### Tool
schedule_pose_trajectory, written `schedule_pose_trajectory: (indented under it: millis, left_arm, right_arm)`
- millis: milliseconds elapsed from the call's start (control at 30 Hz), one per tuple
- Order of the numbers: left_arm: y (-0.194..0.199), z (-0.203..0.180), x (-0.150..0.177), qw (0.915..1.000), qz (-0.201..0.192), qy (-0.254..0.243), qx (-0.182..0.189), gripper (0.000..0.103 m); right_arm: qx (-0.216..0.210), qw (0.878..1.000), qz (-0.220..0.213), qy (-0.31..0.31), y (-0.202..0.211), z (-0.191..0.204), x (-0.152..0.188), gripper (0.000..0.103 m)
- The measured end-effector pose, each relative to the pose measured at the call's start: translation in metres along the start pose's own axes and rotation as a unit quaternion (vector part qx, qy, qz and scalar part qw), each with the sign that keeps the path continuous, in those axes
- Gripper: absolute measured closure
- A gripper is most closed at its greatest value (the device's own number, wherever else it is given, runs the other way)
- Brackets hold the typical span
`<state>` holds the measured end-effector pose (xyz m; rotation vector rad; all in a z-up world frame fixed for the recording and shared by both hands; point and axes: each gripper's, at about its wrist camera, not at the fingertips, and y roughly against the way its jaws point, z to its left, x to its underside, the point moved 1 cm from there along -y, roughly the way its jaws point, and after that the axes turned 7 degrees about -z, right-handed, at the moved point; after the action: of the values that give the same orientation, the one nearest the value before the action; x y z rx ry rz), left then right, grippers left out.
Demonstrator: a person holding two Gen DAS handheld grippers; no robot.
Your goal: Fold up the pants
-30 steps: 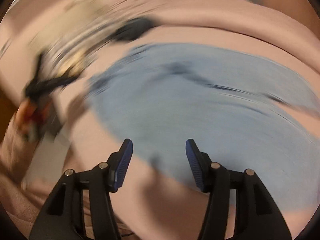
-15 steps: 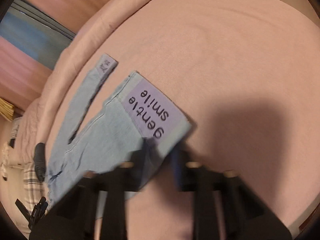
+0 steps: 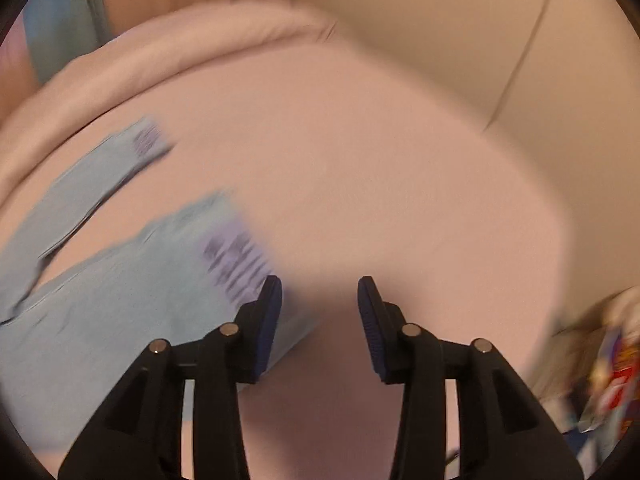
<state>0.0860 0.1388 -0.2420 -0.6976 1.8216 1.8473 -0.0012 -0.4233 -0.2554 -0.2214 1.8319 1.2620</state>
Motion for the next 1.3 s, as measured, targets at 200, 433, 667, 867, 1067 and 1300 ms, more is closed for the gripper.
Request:
schedule_pose_trajectory:
  millis: [200, 433, 667, 867, 1067, 1300]
  left_arm:
    - [-0.021, 0.013, 0.02, 1.0, 0.005, 0.001, -0.008, 0.024]
    - [0.002, 0.03, -0.007, 0.9948, 0.001, 0.05, 0.089, 0.024]
    - [-0.007, 0.069, -0.08, 0.9923, -0.059, 0.052, 0.096, 0.024]
    - [-0.073, 0.096, -0.124, 0.9974, -0.011, 0.017, 0.069, 0.024]
    - [-0.117, 0.101, -0.132, 0.9933, 0.044, -0.011, 0.106, 0.024]
    - [-0.14, 0.092, -0.136, 0.9861, 0.079, -0.038, 0.141, 0.024]
  right_arm:
    - [-0.216, 0.964, 0.094, 0.125, -0.018, 0.11, 0.04, 0.064]
    - [-0.186, 0.955, 0.095, 0.213, -0.016, 0.155, 0.039, 0.058]
    - [-0.339, 0.896, 0.016, 0.287, 0.013, 0.25, -0.01, 0.053]
    - [-0.39, 0.838, -0.012, 0.382, 0.007, 0.36, -0.04, 0.053]
    - [-0.383, 0.792, 0.015, 0.476, -0.035, 0.458, -0.055, 0.053]
    - [-0.399, 0.725, 0.085, 0.554, -0.07, 0.508, -0.037, 0.053]
